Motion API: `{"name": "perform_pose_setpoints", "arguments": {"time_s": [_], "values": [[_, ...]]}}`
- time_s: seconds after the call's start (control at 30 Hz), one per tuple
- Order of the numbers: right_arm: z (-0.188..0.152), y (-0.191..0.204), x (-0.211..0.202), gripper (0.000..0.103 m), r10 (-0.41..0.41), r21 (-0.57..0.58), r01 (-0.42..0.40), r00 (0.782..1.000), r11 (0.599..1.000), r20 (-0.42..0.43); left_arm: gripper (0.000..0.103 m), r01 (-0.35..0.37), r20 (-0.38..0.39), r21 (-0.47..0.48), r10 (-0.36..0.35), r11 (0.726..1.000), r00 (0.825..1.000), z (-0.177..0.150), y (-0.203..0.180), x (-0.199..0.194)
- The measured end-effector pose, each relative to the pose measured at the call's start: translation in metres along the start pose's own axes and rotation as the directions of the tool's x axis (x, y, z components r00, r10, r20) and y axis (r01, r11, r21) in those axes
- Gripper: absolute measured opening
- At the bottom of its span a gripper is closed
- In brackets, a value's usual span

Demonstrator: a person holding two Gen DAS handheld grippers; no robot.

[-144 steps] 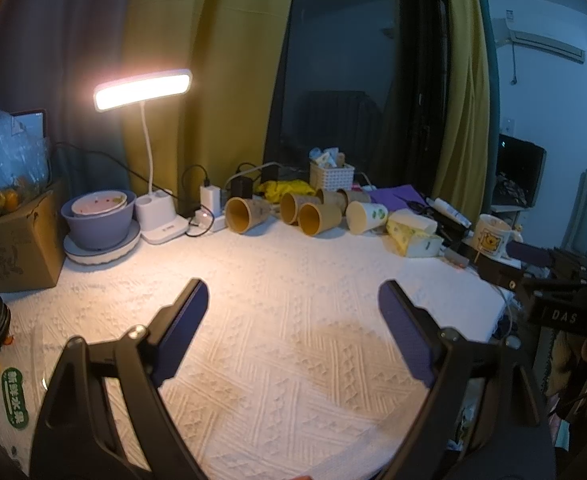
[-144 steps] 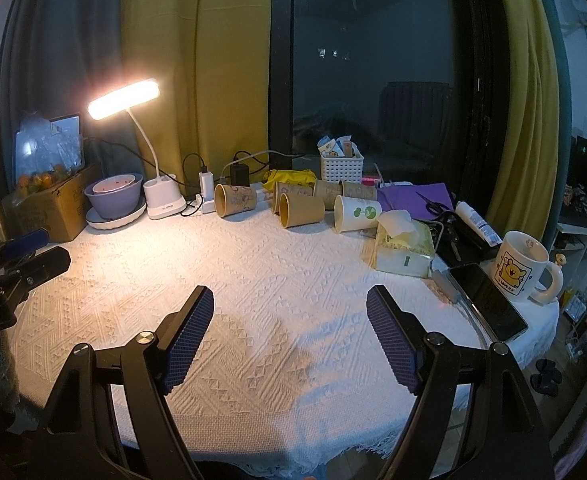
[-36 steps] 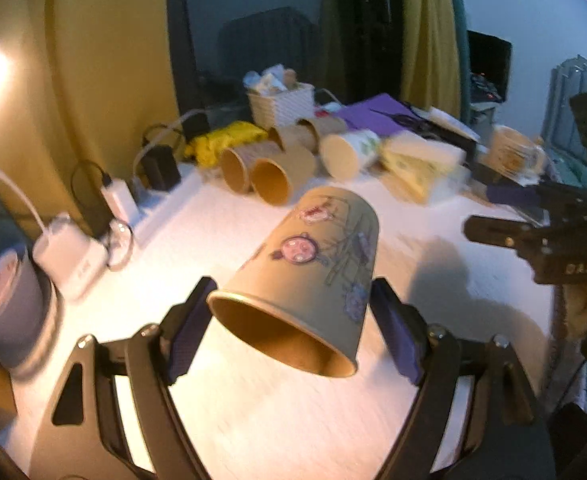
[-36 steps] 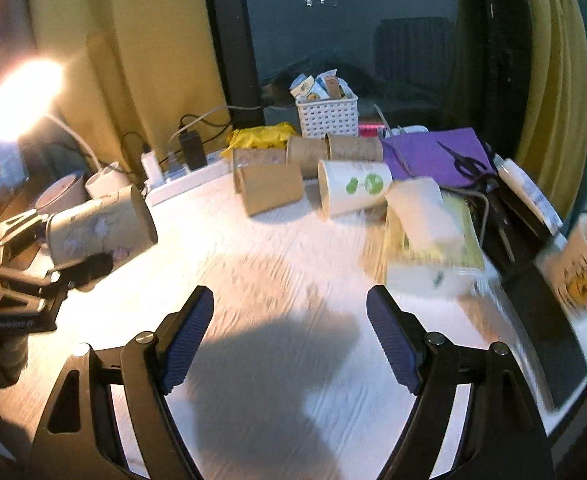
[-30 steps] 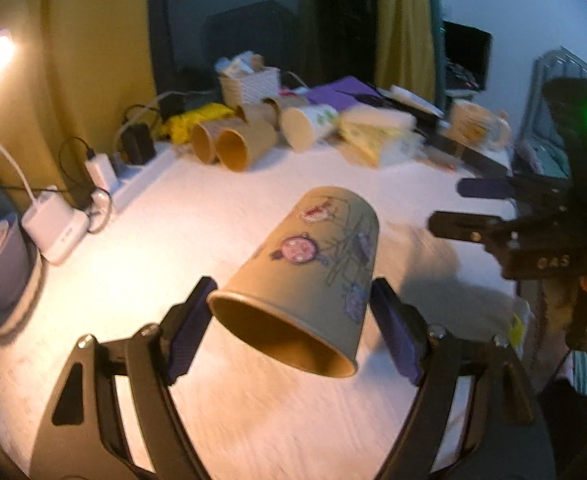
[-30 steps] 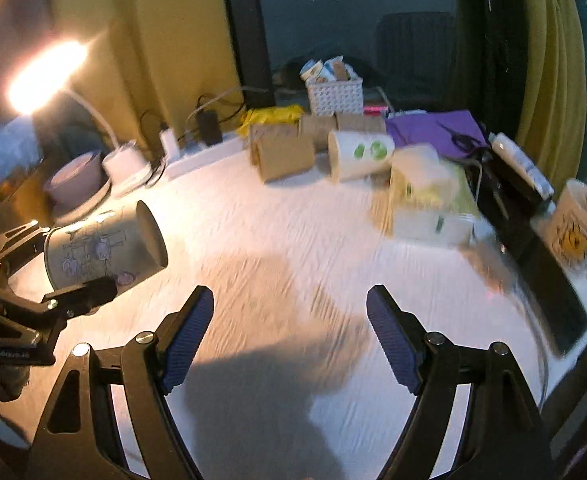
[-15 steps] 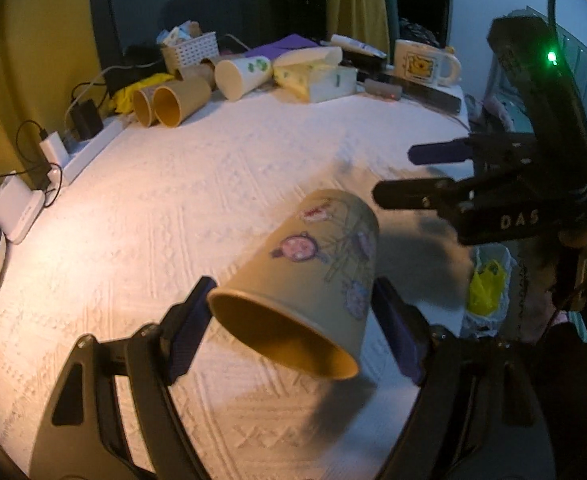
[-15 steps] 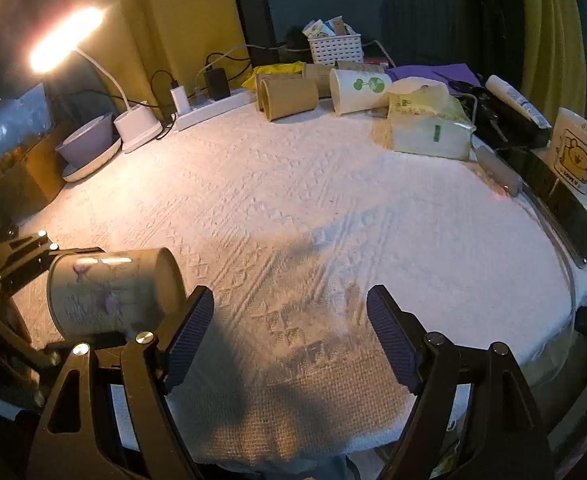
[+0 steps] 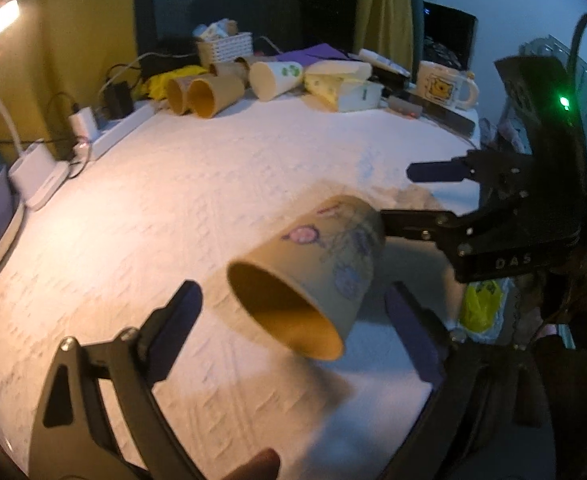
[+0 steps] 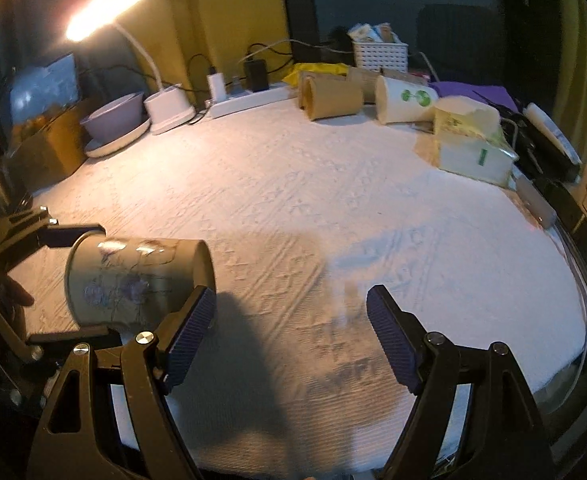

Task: Flip cup upright
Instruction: 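Lift the cup and rotate the right gripper to turn it opening-up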

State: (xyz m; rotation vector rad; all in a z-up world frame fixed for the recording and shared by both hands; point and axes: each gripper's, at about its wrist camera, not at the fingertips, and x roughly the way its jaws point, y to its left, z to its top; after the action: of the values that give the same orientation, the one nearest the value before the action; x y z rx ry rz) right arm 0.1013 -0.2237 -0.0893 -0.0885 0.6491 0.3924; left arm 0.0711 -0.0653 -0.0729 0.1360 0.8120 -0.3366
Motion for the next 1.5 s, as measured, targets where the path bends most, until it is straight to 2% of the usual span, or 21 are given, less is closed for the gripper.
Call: {"name": "perform_pose_setpoints", "arguments": {"time_s": [0.23,0.43,0.6,0.7,0.83,1.1,1.33,1.37,1.43,1.5], "values": [[-0.001,0.033,-0.008,0.082,0.010,-0.105,-0.013,0.999,0.994,-0.032,0.094,-0.093,0.011,-0.102,0.095,0.990,0.995,-0.028,0.034,-0.028],[-0.006,0.068,-0.019,0.082,0.062,-0.210,-0.079,0.994,0.974,-0.088,0.094,-0.160,0.008,-0.244,0.167,0.957,0.986,-0.048,0.075,-0.039],[-0.004,0.097,-0.025,0.082,0.118,-0.296,-0.154,0.984,0.943,-0.135,0.094,-0.145,0.040,-0.298,0.164,0.944,0.986,-0.057,0.087,-0.052],[0.006,0.114,-0.023,0.082,0.154,-0.323,-0.199,0.975,0.925,-0.159,0.094,-0.138,0.055,-0.331,0.166,0.933,0.985,-0.060,0.093,-0.058],[0.026,0.137,-0.009,0.082,0.161,-0.388,-0.230,0.966,0.893,-0.202,0.094,-0.130,0.067,-0.365,0.165,0.922,0.984,-0.063,0.104,-0.063],[0.048,0.157,0.038,0.082,0.138,-0.437,-0.294,0.925,0.850,-0.353,0.094,-0.128,0.059,-0.407,0.166,0.905,0.984,-0.069,0.125,-0.064],[0.052,0.165,0.073,0.081,0.092,-0.446,-0.366,0.846,0.817,-0.526,0.094,-0.110,0.042,-0.409,0.139,0.906,0.989,-0.069,0.133,-0.055],[0.052,0.166,0.076,0.081,0.084,-0.450,-0.369,0.840,0.813,-0.537,0.094,-0.108,0.039,-0.408,0.136,0.906,0.990,-0.068,0.134,-0.053],[0.052,0.168,0.077,0.070,0.084,-0.458,-0.378,0.836,0.804,-0.542,0.094,-0.106,0.035,-0.407,0.131,0.907,0.991,-0.066,0.134,-0.050],[0.053,0.167,0.074,0.070,0.104,-0.458,-0.391,0.839,0.799,-0.535,0.094,-0.104,0.035,-0.405,0.129,0.909,0.991,-0.063,0.135,-0.050]]}}
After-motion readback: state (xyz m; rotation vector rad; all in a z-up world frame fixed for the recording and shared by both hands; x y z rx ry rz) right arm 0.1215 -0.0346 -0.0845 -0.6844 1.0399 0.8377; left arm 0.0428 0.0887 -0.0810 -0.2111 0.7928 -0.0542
